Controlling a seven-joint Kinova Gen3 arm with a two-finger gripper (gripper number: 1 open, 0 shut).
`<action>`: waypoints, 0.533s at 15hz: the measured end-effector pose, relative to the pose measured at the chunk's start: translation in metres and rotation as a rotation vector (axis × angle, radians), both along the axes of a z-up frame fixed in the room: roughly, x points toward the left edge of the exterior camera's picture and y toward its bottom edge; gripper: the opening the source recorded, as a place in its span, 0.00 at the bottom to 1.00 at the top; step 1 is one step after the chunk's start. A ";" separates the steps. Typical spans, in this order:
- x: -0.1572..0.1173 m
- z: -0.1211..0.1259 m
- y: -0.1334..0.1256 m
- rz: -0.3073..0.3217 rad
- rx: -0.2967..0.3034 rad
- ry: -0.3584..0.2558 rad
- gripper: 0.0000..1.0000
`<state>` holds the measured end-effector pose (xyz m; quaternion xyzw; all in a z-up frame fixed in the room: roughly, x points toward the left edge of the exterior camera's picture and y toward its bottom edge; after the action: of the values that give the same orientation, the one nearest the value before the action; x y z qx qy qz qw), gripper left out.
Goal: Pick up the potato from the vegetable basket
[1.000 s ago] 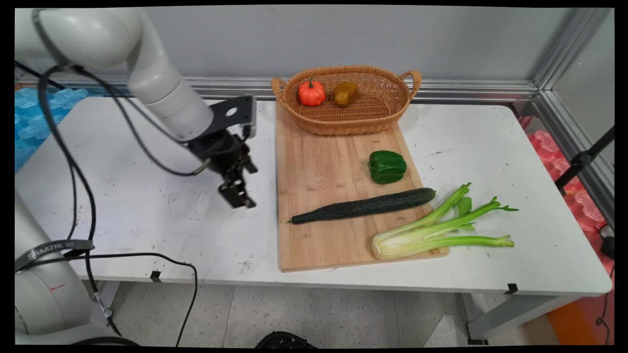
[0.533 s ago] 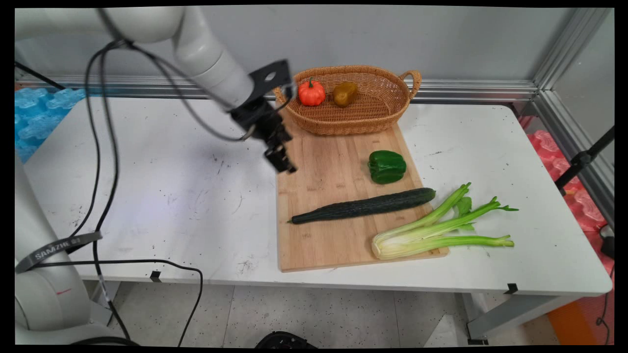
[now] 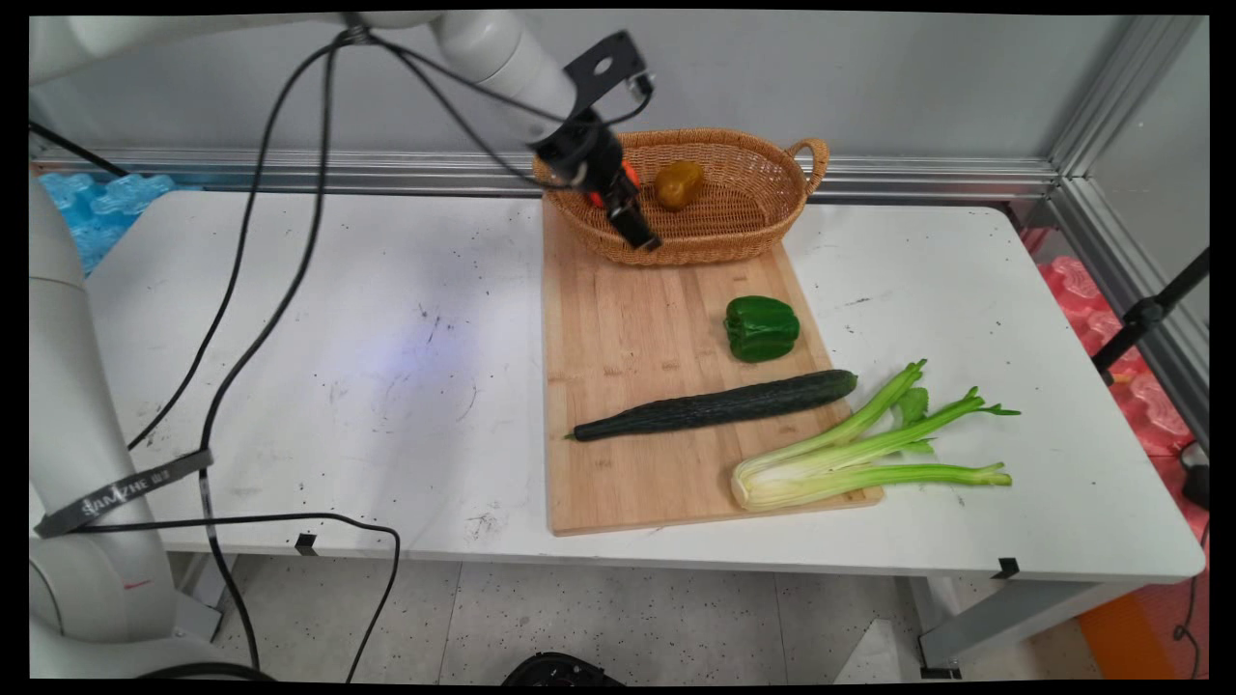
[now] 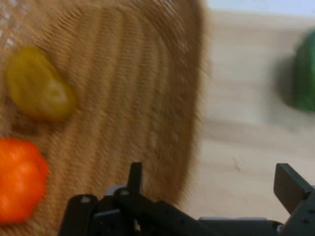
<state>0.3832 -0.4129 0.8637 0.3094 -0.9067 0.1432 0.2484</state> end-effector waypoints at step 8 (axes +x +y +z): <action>-0.005 -0.009 -0.088 0.063 -0.067 0.065 1.00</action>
<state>0.3783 -0.5013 0.8546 0.3339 -0.8826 0.1709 0.2833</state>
